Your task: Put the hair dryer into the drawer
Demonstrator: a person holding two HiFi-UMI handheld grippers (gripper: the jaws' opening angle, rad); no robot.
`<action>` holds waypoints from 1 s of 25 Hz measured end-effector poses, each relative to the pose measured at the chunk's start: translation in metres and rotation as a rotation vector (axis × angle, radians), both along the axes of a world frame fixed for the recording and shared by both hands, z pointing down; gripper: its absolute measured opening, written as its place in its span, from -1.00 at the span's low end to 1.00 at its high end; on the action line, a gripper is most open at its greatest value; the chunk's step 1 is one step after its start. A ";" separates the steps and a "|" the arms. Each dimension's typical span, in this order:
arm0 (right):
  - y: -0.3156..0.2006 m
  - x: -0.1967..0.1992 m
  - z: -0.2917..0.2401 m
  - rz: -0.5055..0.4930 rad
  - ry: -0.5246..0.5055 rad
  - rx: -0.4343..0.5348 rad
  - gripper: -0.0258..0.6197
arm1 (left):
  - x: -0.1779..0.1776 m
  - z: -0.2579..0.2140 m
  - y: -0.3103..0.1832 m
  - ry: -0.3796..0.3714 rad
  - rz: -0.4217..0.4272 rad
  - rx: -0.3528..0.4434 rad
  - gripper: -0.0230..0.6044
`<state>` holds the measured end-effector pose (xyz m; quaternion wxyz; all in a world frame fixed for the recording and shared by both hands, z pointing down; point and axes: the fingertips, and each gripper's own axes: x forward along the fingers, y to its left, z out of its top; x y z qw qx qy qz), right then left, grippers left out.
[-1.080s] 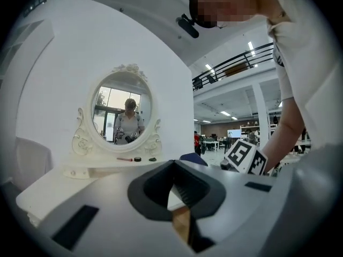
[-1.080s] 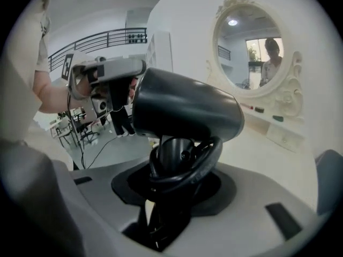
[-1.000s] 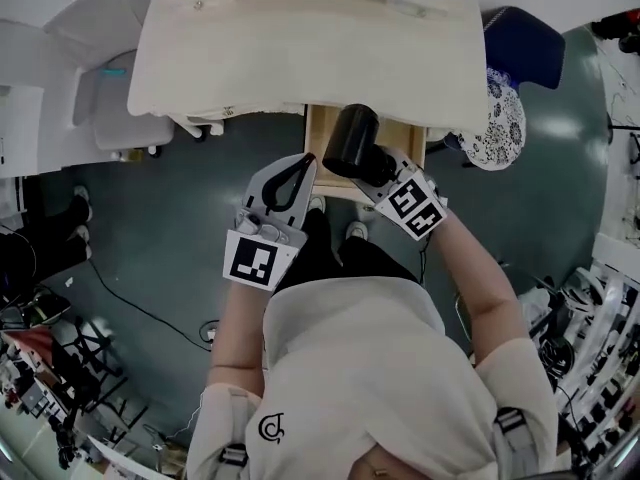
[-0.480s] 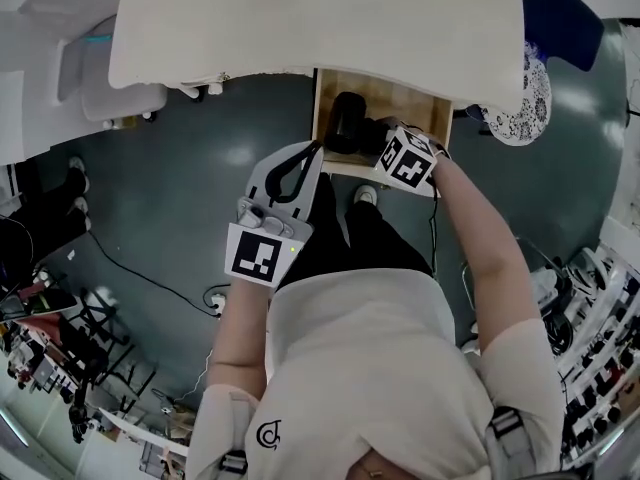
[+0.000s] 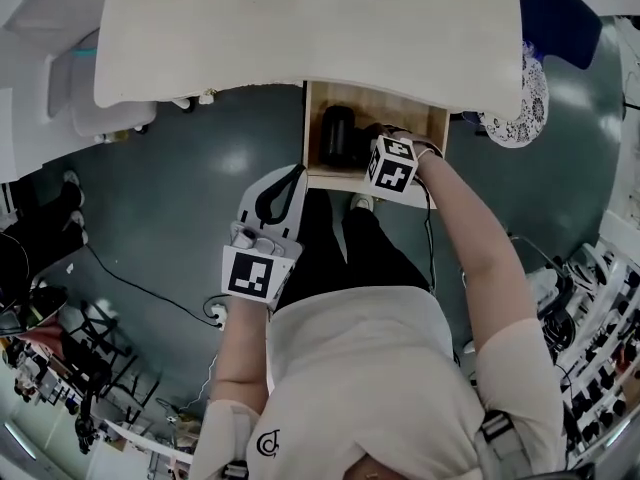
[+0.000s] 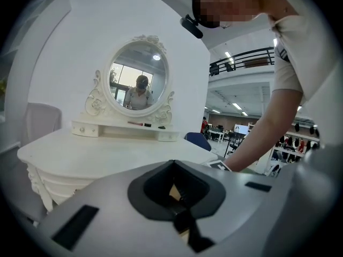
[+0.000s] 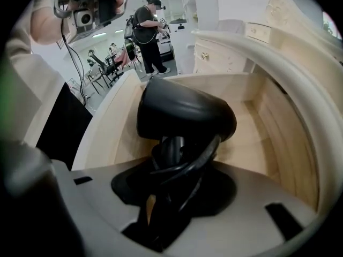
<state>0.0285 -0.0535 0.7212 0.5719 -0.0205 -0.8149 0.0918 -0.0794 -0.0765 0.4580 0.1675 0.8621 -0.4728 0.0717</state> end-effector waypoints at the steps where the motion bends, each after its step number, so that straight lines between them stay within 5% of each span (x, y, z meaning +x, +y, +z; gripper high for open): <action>1: 0.000 -0.001 0.001 0.004 -0.004 -0.004 -0.37 | 0.000 0.003 0.000 -0.002 0.002 -0.006 -0.88; 6: 0.009 0.000 0.010 0.022 0.019 -0.081 -0.31 | -0.001 0.009 -0.006 -0.011 0.015 -0.010 -0.88; 18: -0.008 -0.007 -0.011 0.117 -0.018 -0.063 0.02 | -0.009 0.022 -0.014 -0.051 0.045 -0.038 -0.88; 22: -0.019 -0.017 -0.045 0.157 -0.105 -0.030 -0.15 | -0.014 0.016 -0.023 -0.071 0.041 -0.036 -0.88; 25: -0.037 -0.019 -0.078 0.212 -0.153 0.077 -0.59 | -0.015 0.008 -0.028 -0.047 0.030 -0.018 -0.88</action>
